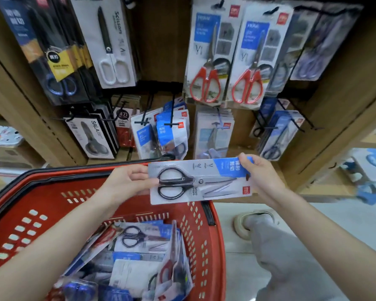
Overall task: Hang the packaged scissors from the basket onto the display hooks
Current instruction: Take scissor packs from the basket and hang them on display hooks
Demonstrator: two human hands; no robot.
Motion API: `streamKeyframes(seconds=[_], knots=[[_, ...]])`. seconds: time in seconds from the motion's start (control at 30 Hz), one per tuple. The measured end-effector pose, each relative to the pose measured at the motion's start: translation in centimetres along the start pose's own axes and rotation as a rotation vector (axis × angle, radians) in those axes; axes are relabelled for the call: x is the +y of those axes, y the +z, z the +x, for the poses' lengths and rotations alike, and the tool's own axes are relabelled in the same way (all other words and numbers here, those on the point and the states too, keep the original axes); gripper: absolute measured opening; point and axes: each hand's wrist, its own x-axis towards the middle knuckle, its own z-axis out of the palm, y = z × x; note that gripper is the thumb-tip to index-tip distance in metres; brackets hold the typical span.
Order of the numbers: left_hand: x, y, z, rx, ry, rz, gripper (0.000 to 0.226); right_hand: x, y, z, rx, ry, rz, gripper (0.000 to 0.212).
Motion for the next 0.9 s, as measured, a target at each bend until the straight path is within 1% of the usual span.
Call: streamKeyframes(seconds=[0.07,0.13,0.2,0.27,0.3,0.43,0.53,0.63,0.7,0.73,0.83,0.9], knots=[[0.7,1.7,0.2,0.056,0.063,-0.077,0.01,0.9,-1.5,-0.4,0.011,0.054,0.123,0.026],[1.6,3.7,0.5,0.125,0.136,-0.092,0.013,1.5,-2.8,-0.8,0.004,0.102,0.17,0.027],[2.6,5.5,1.0,0.183,0.226,-0.036,0.017,2.0,-3.9,-1.3,0.009,0.111,0.081,0.027],[3.7,7.1,1.6,0.192,0.332,0.04,0.023,2.5,-5.1,-1.6,0.004,0.086,-0.06,0.032],[4.1,7.8,1.9,0.191,0.369,0.068,0.024,2.9,-5.7,-1.7,-0.013,0.088,-0.075,0.033],[4.9,10.5,3.7,0.189,0.363,0.045,0.015,3.3,-7.6,-1.9,-0.028,0.258,0.114,0.028],[4.4,12.7,4.8,0.201,0.333,-0.04,0.02,3.4,-9.4,-1.4,0.061,0.294,0.37,0.026],[3.4,15.0,5.6,0.161,0.267,-0.138,0.022,3.2,-11.3,-0.8,0.174,0.265,0.638,0.032],[2.5,16.4,6.1,0.093,0.237,-0.125,0.018,3.0,-12.4,-0.4,0.221,0.243,0.746,0.024],[2.2,17.2,6.3,0.033,0.242,-0.084,0.018,2.9,-13.0,-0.1,0.258,0.22,0.794,0.021],[1.7,19.9,6.7,-0.171,0.287,0.204,0.024,2.2,-15.3,1.3,0.42,0.087,0.838,0.027],[2.1,22.0,7.0,-0.239,0.351,0.416,0.03,1.6,-16.9,2.4,0.514,-0.002,0.807,0.029]])
